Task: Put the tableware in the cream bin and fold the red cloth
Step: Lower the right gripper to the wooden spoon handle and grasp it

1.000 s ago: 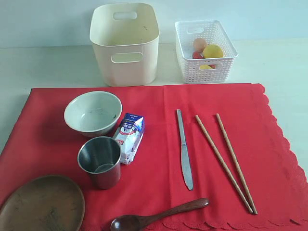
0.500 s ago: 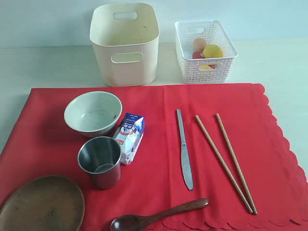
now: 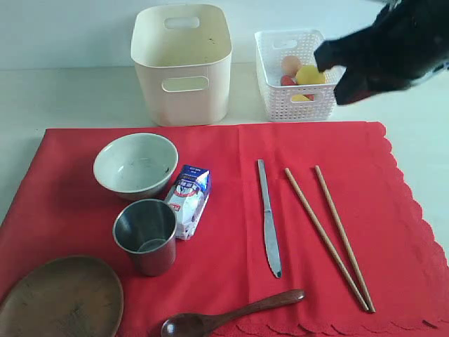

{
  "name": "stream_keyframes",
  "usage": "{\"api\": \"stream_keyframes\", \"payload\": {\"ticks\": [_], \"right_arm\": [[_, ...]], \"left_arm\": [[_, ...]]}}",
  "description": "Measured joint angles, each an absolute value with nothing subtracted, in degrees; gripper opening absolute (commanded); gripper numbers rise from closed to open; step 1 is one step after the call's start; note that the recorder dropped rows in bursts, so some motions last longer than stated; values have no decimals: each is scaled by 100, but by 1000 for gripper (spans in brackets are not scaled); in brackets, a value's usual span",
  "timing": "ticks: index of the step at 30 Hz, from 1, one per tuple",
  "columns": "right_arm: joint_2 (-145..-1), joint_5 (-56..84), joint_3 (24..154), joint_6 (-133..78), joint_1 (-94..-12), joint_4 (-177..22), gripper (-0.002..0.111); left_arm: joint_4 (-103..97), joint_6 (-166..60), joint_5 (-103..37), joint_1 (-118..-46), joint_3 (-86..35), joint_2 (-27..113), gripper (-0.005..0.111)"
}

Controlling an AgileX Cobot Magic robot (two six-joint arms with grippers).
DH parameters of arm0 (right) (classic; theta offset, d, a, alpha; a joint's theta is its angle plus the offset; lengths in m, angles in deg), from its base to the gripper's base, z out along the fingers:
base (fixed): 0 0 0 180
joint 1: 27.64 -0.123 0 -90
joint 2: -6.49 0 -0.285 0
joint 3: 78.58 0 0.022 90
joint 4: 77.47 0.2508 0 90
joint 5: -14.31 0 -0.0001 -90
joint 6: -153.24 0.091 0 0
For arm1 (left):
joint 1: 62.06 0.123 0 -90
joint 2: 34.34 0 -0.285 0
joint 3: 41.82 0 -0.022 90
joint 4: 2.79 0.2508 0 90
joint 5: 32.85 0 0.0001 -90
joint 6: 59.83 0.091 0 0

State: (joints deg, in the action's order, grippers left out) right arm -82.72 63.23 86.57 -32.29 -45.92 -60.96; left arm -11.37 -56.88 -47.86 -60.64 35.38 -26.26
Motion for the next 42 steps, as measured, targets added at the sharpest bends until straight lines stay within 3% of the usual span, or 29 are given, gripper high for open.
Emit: {"api": "stream_keyframes", "payload": {"ticks": [14, 33, 42], "right_arm": [[-8272, 5515, 7428, -4484, -5625, -5438, 0], [-8858, 5374, 7403, -4368, -7254, -5661, 0], [-9345, 5202, 7403, -4305, -7576, -5783, 0]], "left_arm": [[-1137, -5688, -4786, -6064, 3538, -2626, 3], [-1137, -5688, -4786, -6064, 3538, -2626, 3], [-1137, -5688, -4786, -6064, 3538, -2626, 3]]}}
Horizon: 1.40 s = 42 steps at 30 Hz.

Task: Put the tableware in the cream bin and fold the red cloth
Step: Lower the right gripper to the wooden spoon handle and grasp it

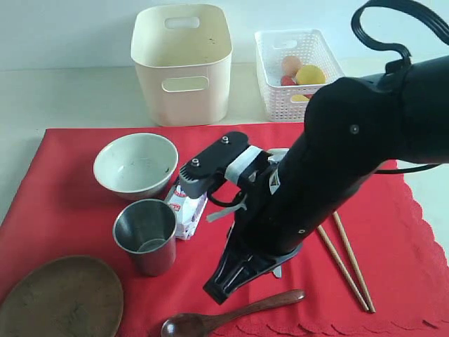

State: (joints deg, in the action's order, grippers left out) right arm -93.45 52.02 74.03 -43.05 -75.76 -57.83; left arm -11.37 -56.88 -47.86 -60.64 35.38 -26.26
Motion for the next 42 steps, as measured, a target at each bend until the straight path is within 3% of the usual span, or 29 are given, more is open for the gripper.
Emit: {"api": "stream_keyframes", "payload": {"ticks": [9, 17, 21, 42], "right_arm": [[-9406, 5171, 7403, -4328, -7576, -6227, 4], [-9546, 5113, 7403, -4534, -7576, -6397, 42], [-9546, 5146, 7403, -4972, -7576, -6313, 51], [-10221, 5492, 7403, -6064, -8180, -6546, 54]], "left_arm": [[-1137, -5688, -4786, -6064, 3538, -2626, 3], [-1137, -5688, -4786, -6064, 3538, -2626, 3], [-1137, -5688, -4786, -6064, 3538, -2626, 3], [-1137, -5688, -4786, -6064, 3538, -2626, 3]]}}
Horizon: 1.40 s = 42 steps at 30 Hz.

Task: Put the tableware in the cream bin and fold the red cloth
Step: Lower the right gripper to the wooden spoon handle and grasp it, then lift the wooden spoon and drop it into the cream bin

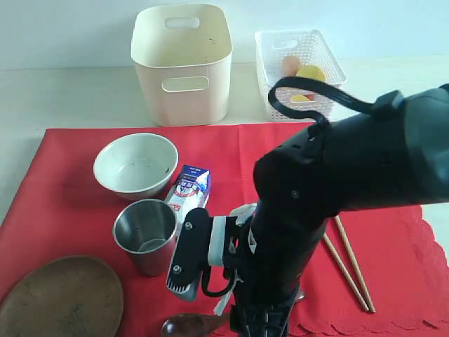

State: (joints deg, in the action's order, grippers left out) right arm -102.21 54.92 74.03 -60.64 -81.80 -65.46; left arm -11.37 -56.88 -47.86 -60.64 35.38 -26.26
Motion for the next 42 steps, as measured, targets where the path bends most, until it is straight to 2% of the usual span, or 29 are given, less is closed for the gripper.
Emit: {"api": "stream_keyframes", "payload": {"ticks": [6, 30, 42], "right_arm": [[-10589, 5456, 7391, -6064, -8180, -6714, 54], [-10599, 5424, 7391, -5957, -8180, -6714, 54], [-10599, 5365, 7391, -5957, -8180, -6759, 14]], "left_arm": [[-1137, -5688, -4786, -6064, 3538, -2626, 3], [-1137, -5688, -4786, -6064, 3538, -2626, 3], [-1137, -5688, -4786, -6064, 3538, -2626, 3]]}}
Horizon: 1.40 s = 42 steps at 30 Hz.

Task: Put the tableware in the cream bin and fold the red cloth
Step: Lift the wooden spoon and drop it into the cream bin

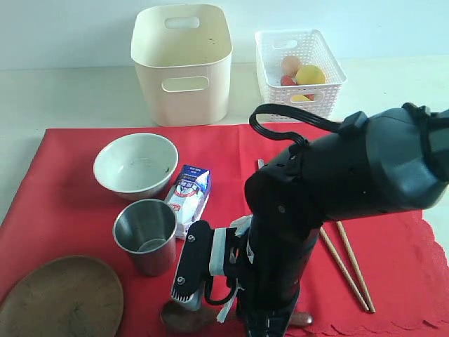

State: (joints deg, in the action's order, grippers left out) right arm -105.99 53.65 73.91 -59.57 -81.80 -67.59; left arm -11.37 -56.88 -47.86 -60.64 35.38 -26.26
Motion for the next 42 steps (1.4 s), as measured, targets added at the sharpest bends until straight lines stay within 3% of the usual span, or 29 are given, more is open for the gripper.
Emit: {"api": "stream_keyframes", "payload": {"ticks": [6, 21, 42], "right_arm": [[-10599, 5365, 7391, -5957, -8180, -6759, 0], [-10545, 5489, 7391, -5957, -8180, -6748, 0], [-9127, 5455, 7379, -5281, -7856, -6840, 0]], "left_arm": [[-1137, -5688, -4786, -6064, 3538, -2626, 3], [-1137, -5688, -4786, -6064, 3538, -2626, 3], [-1137, -5688, -4786, -6064, 3538, -2626, 3]]}}
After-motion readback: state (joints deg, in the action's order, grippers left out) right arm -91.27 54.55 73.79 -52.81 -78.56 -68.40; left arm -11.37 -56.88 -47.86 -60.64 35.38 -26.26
